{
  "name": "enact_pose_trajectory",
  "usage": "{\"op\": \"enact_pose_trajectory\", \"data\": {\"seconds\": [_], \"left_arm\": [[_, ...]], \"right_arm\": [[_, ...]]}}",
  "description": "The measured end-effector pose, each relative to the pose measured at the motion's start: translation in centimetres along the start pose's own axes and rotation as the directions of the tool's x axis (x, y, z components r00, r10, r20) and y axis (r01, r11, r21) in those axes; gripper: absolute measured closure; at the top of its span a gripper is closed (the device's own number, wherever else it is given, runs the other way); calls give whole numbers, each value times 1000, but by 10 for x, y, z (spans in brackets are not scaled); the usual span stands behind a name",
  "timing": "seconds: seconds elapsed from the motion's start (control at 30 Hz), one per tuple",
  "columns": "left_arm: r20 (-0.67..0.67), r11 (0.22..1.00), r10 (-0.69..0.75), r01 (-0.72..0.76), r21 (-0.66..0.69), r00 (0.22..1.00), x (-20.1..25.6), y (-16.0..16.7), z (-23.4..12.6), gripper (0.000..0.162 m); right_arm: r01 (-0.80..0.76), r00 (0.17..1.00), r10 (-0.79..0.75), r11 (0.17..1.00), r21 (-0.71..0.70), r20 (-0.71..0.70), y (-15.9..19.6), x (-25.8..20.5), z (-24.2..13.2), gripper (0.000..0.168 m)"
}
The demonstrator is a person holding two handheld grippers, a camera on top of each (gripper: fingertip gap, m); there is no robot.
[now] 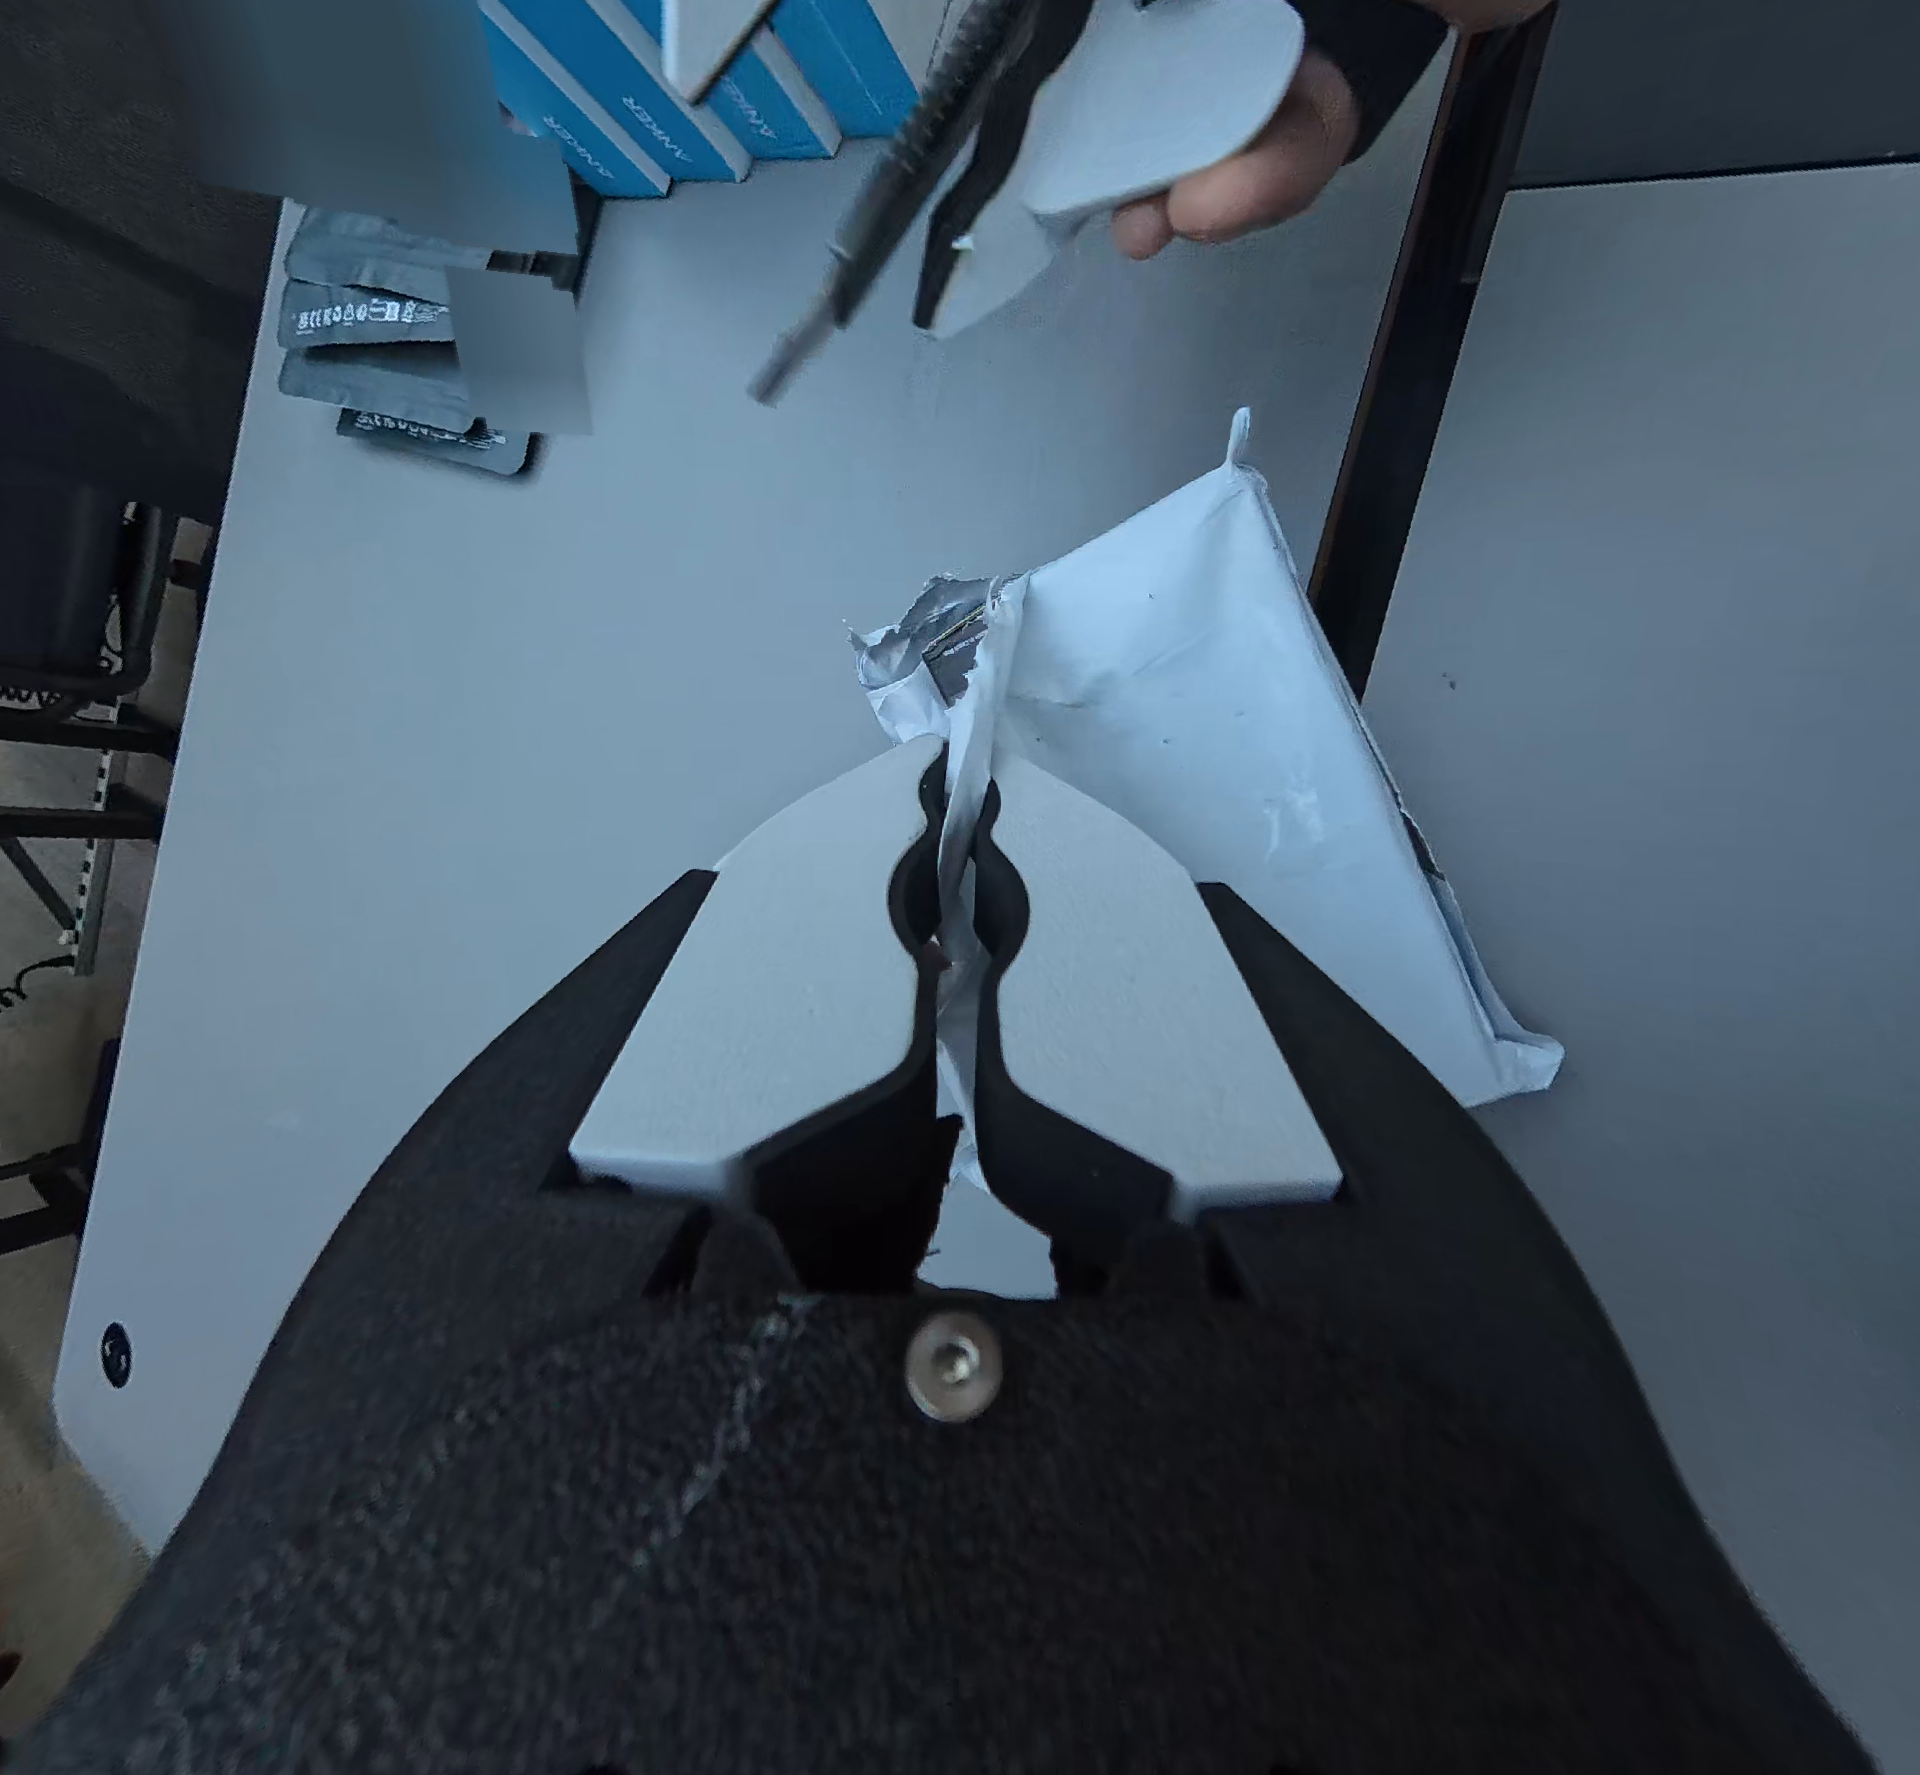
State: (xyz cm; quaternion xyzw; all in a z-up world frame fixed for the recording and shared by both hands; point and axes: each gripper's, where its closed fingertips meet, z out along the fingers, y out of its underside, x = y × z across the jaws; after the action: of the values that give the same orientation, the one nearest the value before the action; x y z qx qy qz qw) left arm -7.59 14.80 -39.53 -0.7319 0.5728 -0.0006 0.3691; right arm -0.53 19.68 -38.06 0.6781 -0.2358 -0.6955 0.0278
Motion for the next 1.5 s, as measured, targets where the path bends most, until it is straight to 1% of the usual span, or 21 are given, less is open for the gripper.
{"op": "enact_pose_trajectory", "data": {"seconds": [0.03, 0.07, 0.17, 0.23, 0.3, 0.33, 0.37, 0.4, 0.47, 0.53, 0.57, 0.6, 0.63, 0.7, 0.73, 0.93, 1.03, 1.17, 1.3, 1.4, 1.5], "left_arm": [[3, 1000, 0, 0, -2, 1000, 0, 0, 1, 162], [5, 1000, -8, 8, -1, 1000, -1, 1, 2, 162], [6, 999, -50, 49, 13, 999, -3, -1, 3, 162], [2, 998, -56, 56, 12, 998, -1, -2, 2, 162], [18, 999, -28, 27, 20, 999, -1, -3, -3, 162], [25, 999, -14, 13, 32, 1000, 1, -4, -7, 162], [33, 998, -2, 0, 56, 999, 2, -6, -12, 162], [41, 996, 15, -18, 86, 999, 4, -9, -18, 162], [59, 988, 50, -58, 142, 997, 8, -14, -29, 162], [86, 982, 88, -101, 159, 992, 10, -15, -37, 162], [96, 981, 106, -120, 154, 990, 11, -15, -40, 162], [100, 980, 119, -133, 148, 988, 12, -15, -42, 162], [104, 979, 128, -143, 148, 986, 13, -15, -44, 162], [109, 977, 137, -152, 148, 985, 14, -15, -48, 162], [104, 978, 147, -160, 136, 984, 16, -12, -48, 162], [83, 980, 141, -151, 128, 987, 19, 3, -60, 162], [82, 976, 170, -179, 122, 982, 22, 7, -67, 162], [29, 983, 139, -142, 118, 990, 25, 15, -84, 162], [11, 943, 320, -319, 95, 947, 47, 23, -91, 162], [-11, 938, 333, -330, 105, 943, 49, 33, -98, 162], [39, 906, 421, -422, 34, 906, 37, 53, -90, 162]], "right_arm": [[2, 999, -1, 1000, -15, 44, 4, -8, 3, 120], [26, 999, -24, 999, -39, 39, 9, -11, 7, 116], [54, 998, -58, 992, -114, -34, 24, 0, 19, 107], [54, 996, -61, 994, -92, -72, 19, 8, 24, 104], [46, 998, -49, 998, -43, -50, 12, 6, 23, 106], [75, 996, -76, 997, -36, -48, 11, 4, 21, 113], [152, 985, -155, 987, -44, -77, 12, 4, 18, 124], [257, 954, -266, 963, -74, -142, 13, 9, 15, 128], [419, 823, -474, 878, -231, -312, 15, 28, 8, 121], [463, 685, -619, 777, -427, -384, 22, 45, 6, 118], [443, 662, -652, 739, -507, -371, 32, 48, 7, 113], [415, 664, -663, 712, -567, -347, 44, 49, 10, 111], [400, 658, -678, 685, -609, -329, 54, 49, 13, 112], [404, 627, -714, 640, -653, -312, 63, 52, 17, 129], [418, 640, -709, 645, -640, -297, 66, 50, 21, 141], [478, 700, -665, 707, -521, -260, 69, 48, 38, 142], [508, 730, -631, 759, -408, -263, 64, 42, 45, 143], [542, 717, -600, 800, -257, -355, 34, 45, 37, 145], [526, 726, -591, 806, -272, -351, 34, 55, 34, 146], [487, 771, -546, 837, -249, -327, 38, 61, 41, 146], [430, 819, -489, 870, -243, -301, 44, 69, 48, 143]]}}
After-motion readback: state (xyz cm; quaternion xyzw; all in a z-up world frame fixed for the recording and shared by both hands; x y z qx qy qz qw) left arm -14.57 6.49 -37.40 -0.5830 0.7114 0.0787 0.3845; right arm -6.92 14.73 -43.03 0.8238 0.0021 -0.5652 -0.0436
